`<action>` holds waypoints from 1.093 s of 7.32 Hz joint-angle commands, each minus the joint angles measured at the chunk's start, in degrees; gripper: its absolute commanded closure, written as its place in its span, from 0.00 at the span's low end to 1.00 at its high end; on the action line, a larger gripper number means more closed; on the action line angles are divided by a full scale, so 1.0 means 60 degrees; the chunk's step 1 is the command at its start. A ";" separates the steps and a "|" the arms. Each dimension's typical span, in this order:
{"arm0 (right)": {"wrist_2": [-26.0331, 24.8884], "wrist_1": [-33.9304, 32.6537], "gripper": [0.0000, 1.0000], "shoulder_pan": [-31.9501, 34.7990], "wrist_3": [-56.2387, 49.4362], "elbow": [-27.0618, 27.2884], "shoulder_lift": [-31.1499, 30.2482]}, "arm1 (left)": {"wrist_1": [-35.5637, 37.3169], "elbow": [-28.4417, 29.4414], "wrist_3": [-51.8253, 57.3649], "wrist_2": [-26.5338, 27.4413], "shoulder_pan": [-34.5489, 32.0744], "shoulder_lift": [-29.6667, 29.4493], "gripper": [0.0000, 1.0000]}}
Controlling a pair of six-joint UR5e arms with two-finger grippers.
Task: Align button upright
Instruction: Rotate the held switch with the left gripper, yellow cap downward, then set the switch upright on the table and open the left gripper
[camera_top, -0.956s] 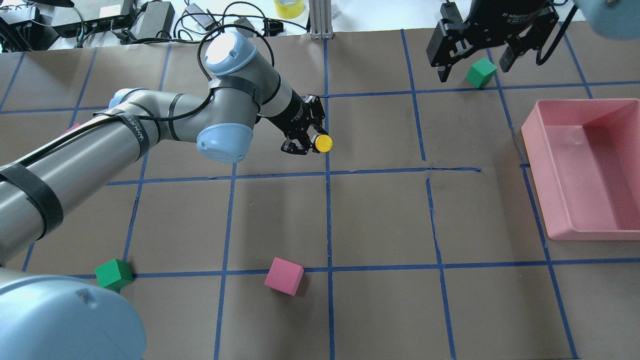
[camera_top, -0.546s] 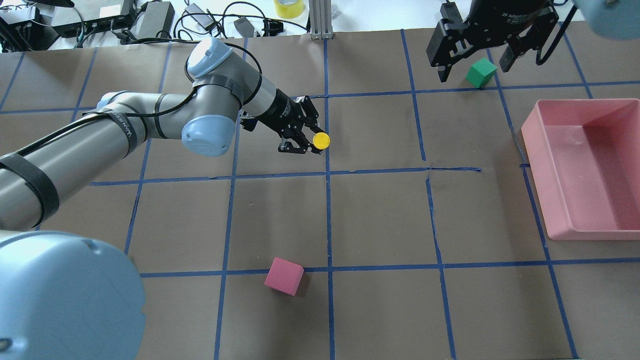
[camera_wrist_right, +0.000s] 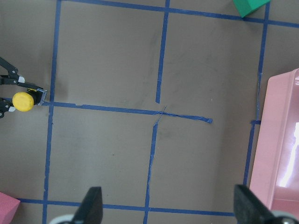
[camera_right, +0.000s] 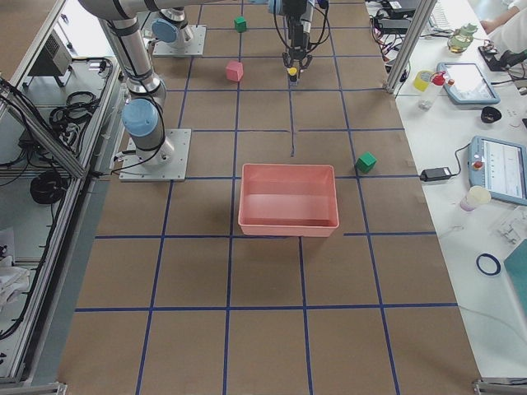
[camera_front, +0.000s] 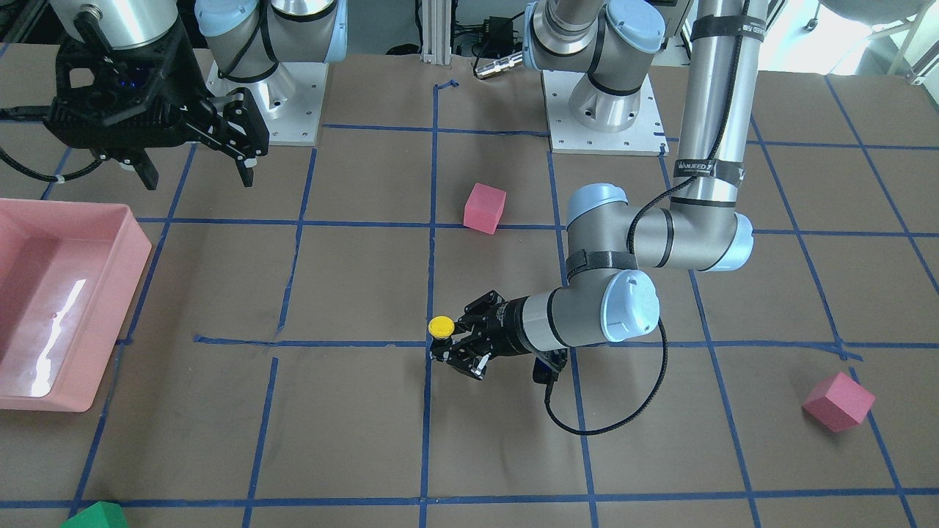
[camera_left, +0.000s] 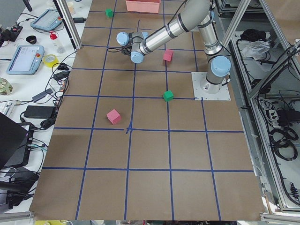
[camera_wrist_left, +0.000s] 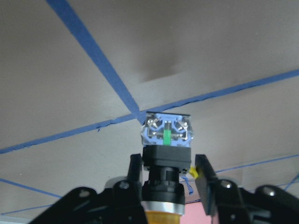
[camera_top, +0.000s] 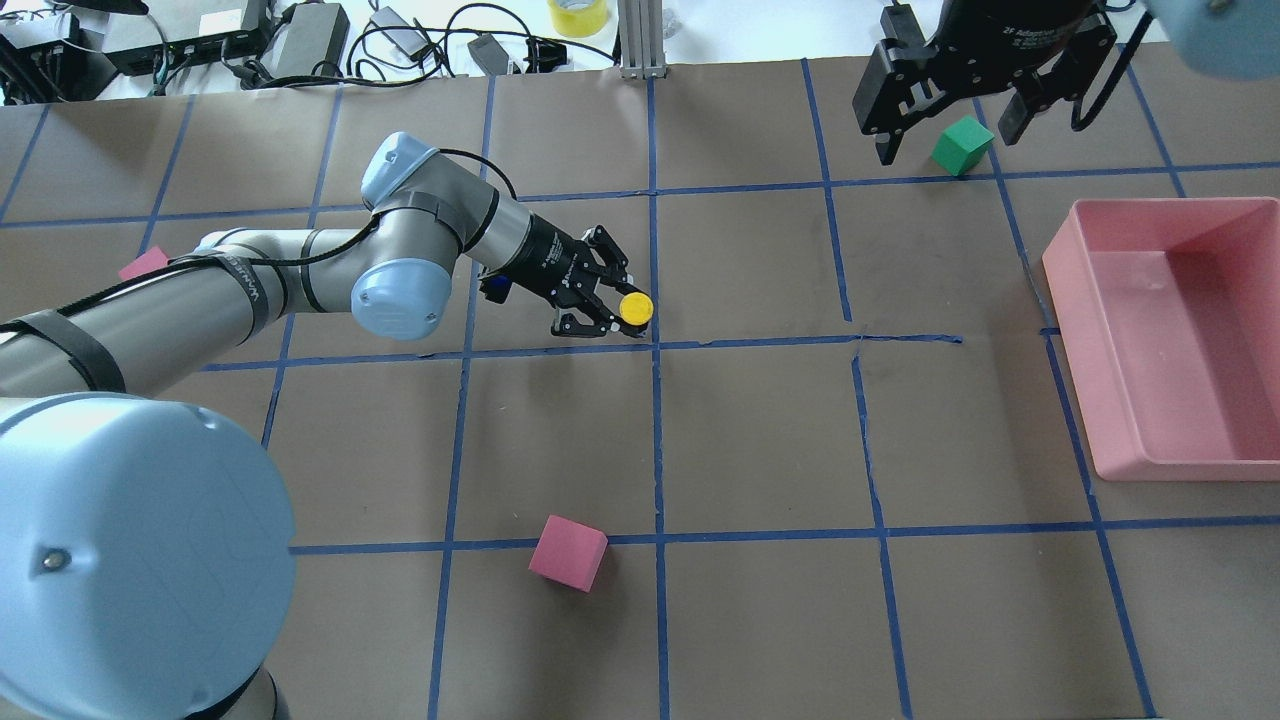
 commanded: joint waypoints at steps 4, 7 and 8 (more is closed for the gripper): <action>0.0000 0.0001 0.00 0.0000 0.0000 0.0011 0.0074 | 0.0013 0.0153 0.0116 0.0000 0.0005 -0.0231 0.00; 0.0000 0.0016 0.00 0.0000 0.0000 0.0011 0.0074 | -0.0307 0.0999 0.0145 0.0334 -0.0009 0.0382 0.00; 0.0000 0.0001 0.00 0.0000 0.0000 0.0011 0.0074 | -0.0687 0.1409 0.0174 0.1265 0.0019 0.0820 0.00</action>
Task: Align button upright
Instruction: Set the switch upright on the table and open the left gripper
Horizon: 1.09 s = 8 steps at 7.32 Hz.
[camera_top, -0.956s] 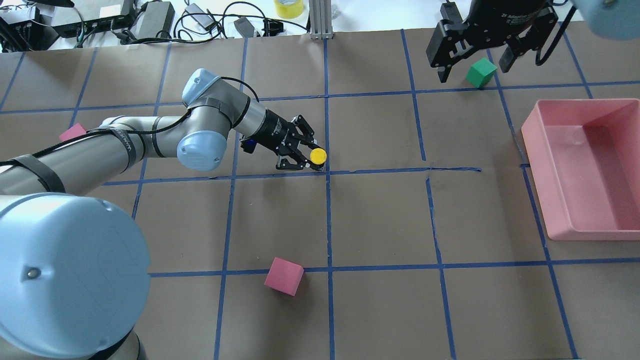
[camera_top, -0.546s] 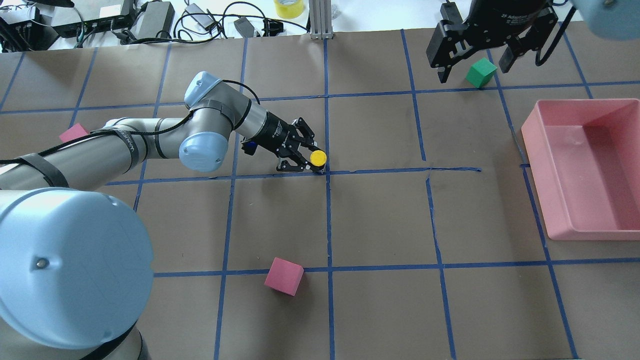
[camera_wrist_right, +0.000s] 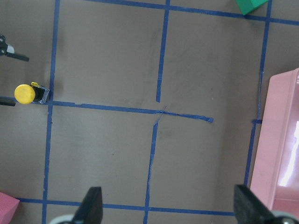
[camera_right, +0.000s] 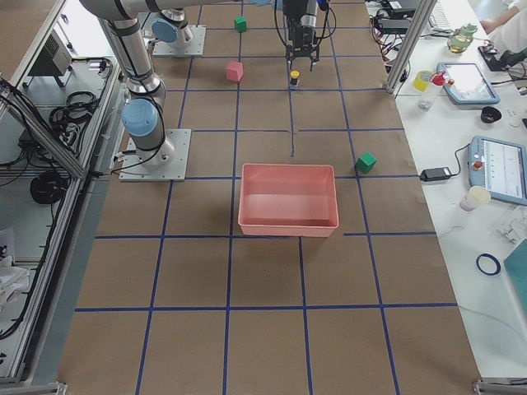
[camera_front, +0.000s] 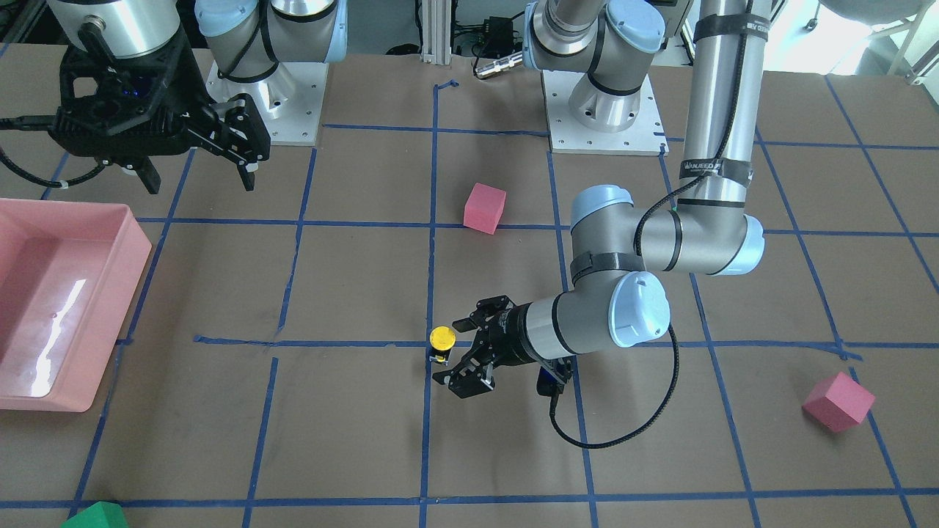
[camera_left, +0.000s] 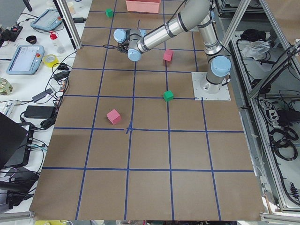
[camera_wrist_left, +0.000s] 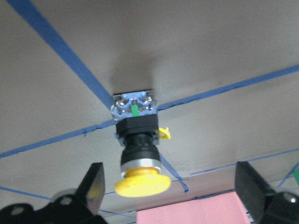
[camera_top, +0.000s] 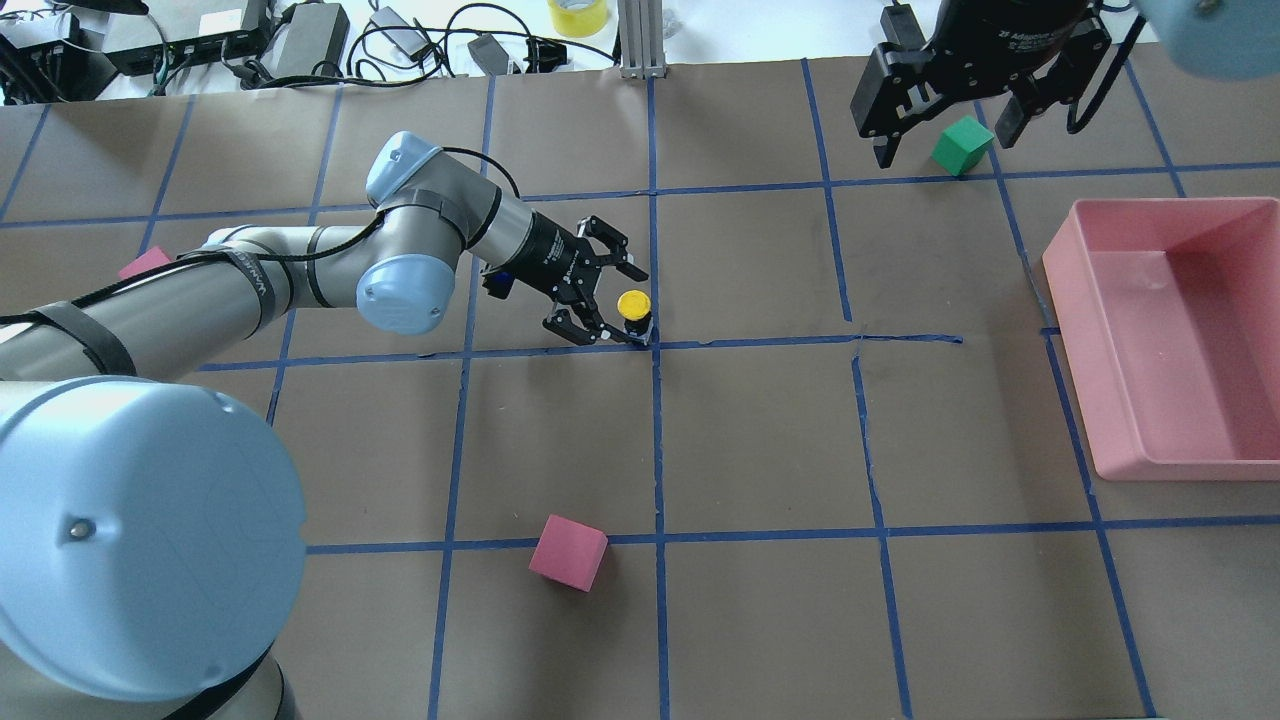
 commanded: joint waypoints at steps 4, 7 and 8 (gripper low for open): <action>0.0000 0.0009 0.00 0.0000 0.0015 -0.0014 0.0001 | -0.1426 0.0813 0.2209 0.3367 -0.0101 0.2543 0.00; 0.0000 0.0023 0.00 0.0000 0.0015 -0.0058 -0.0014 | -0.2229 0.0418 0.4785 0.4714 -0.0086 0.4183 0.00; 0.0029 0.0009 0.00 0.0000 0.0000 -0.0044 -0.0014 | -0.2319 0.0271 0.5608 0.4718 -0.0057 0.4609 0.00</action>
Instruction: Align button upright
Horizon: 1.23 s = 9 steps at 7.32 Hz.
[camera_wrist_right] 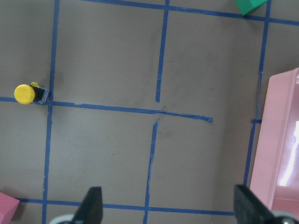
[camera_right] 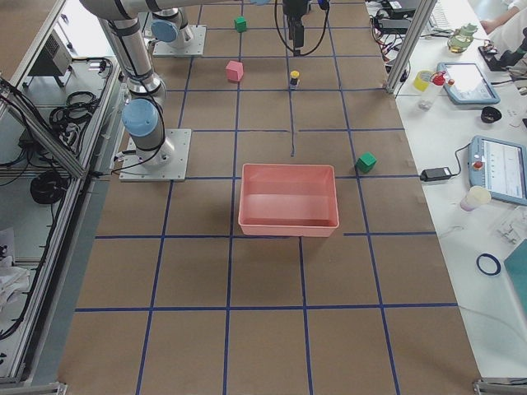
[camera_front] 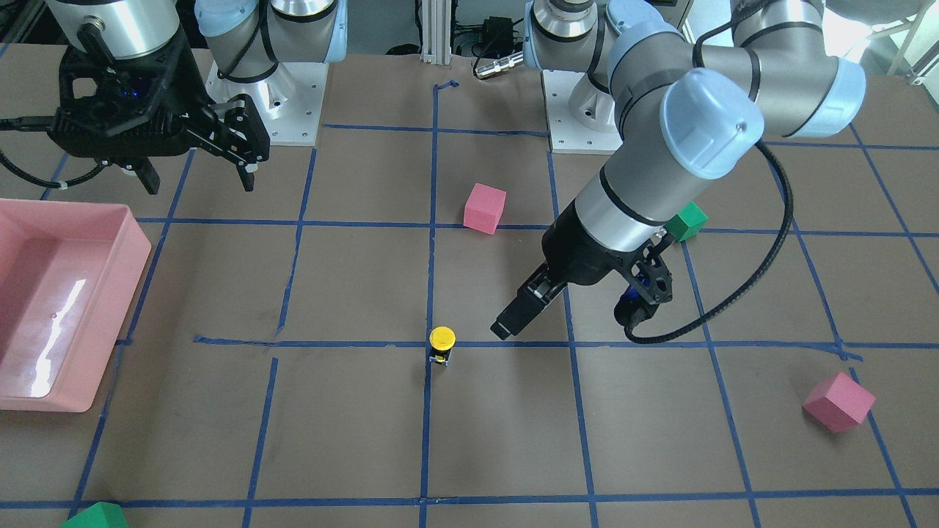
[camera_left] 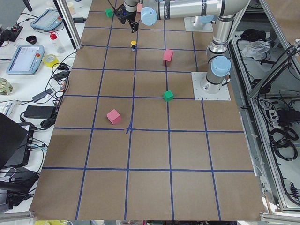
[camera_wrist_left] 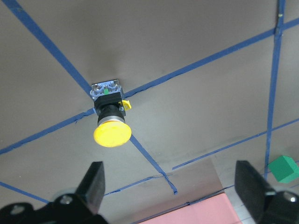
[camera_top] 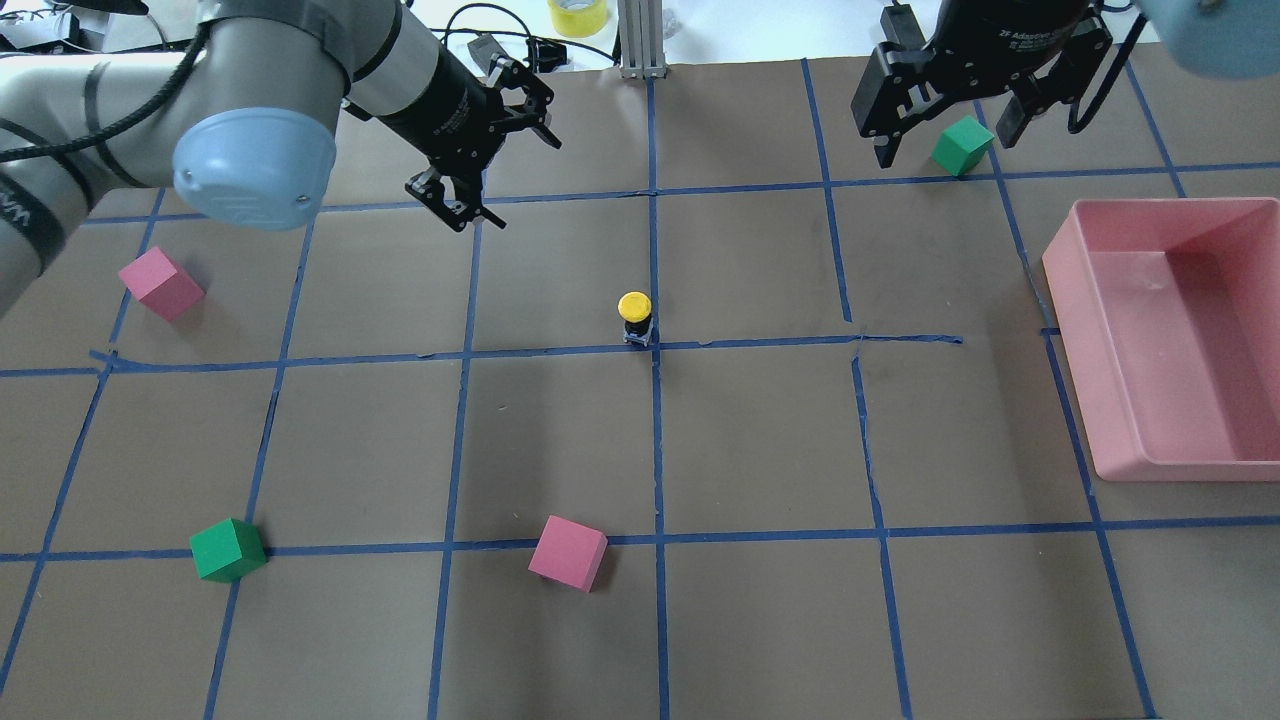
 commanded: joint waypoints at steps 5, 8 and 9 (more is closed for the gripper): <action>0.0011 -0.0011 0.00 0.0000 0.0002 0.0015 -0.0002 | -0.2167 0.0421 0.6293 0.1802 0.0712 0.0685 0.00; 0.0011 -0.0026 0.00 0.0000 0.0003 0.0015 -0.0002 | -0.3652 0.1919 0.6603 0.1832 0.0583 -0.0108 0.00; 0.0011 -0.0026 0.00 0.0000 0.0003 0.0015 -0.0002 | -0.3655 0.1964 0.6602 0.1889 0.0306 -0.0022 0.00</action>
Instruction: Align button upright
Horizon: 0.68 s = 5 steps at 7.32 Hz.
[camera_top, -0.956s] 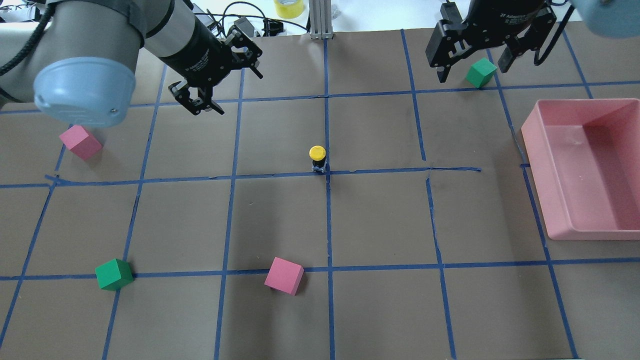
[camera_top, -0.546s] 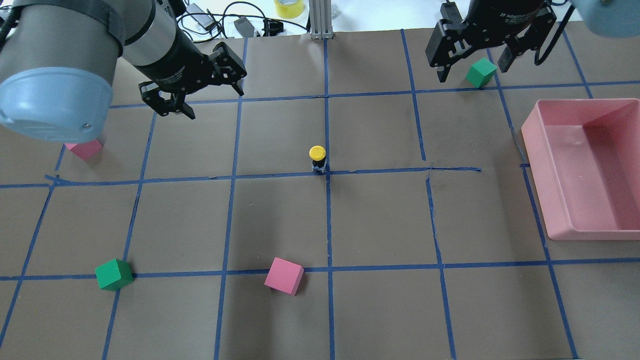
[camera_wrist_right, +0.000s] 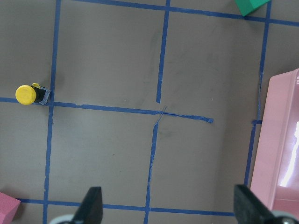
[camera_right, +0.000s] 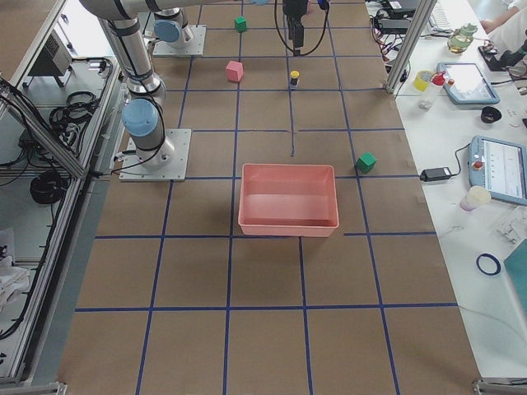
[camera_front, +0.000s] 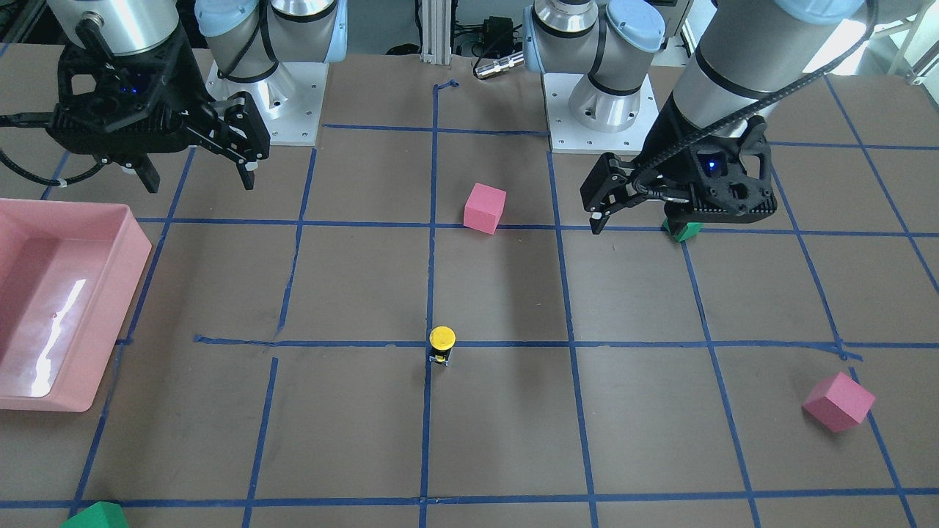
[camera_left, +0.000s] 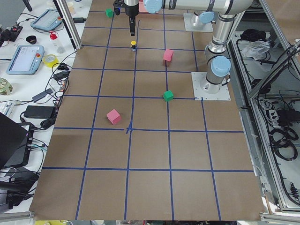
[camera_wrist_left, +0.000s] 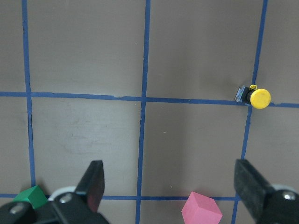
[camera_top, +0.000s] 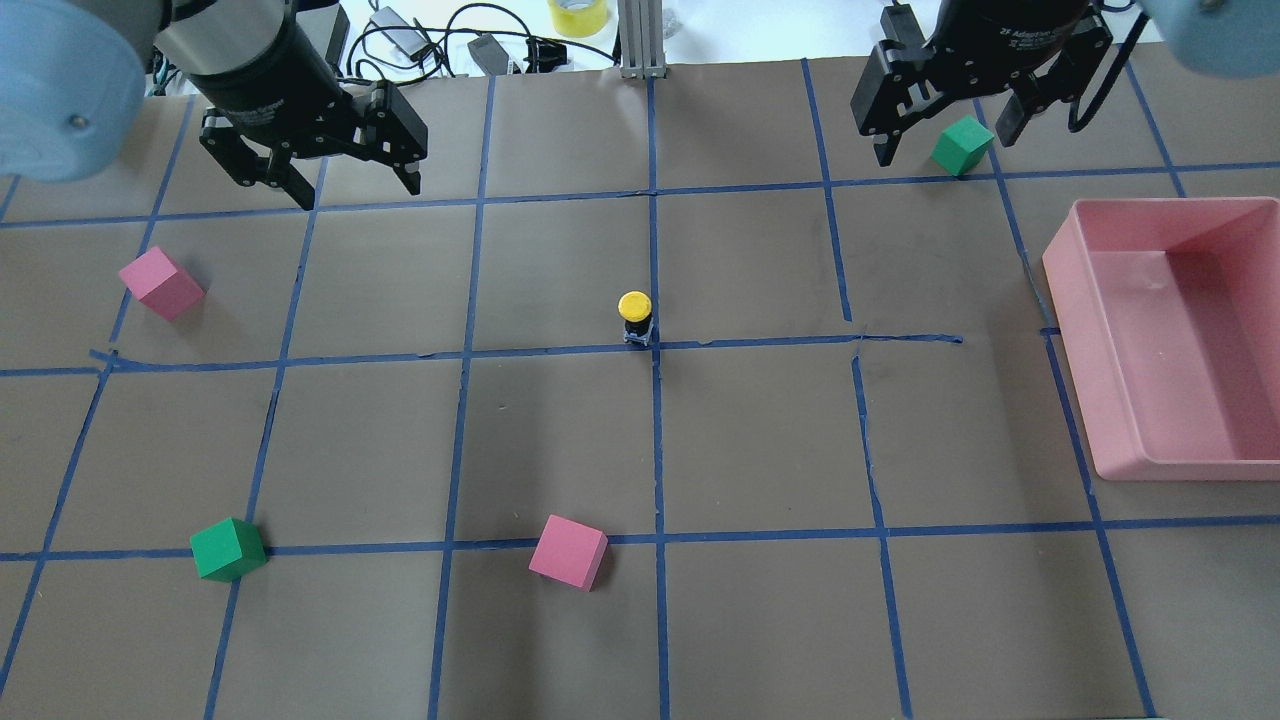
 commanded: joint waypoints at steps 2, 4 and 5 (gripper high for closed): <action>0.0000 -0.0006 0.00 0.0000 0.0000 0.0015 0.0014 | -0.0195 -0.0001 0.0033 0.0031 -0.0420 0.0150 0.00; 0.0000 -0.0006 0.00 0.0000 0.0000 0.0015 0.0014 | -0.0050 -0.0542 0.0135 0.0190 -0.0420 0.0487 0.00; 0.0000 -0.0006 0.00 0.0000 0.0000 0.0015 0.0000 | -0.0063 -0.0603 0.0121 0.0453 -0.0420 0.0532 0.00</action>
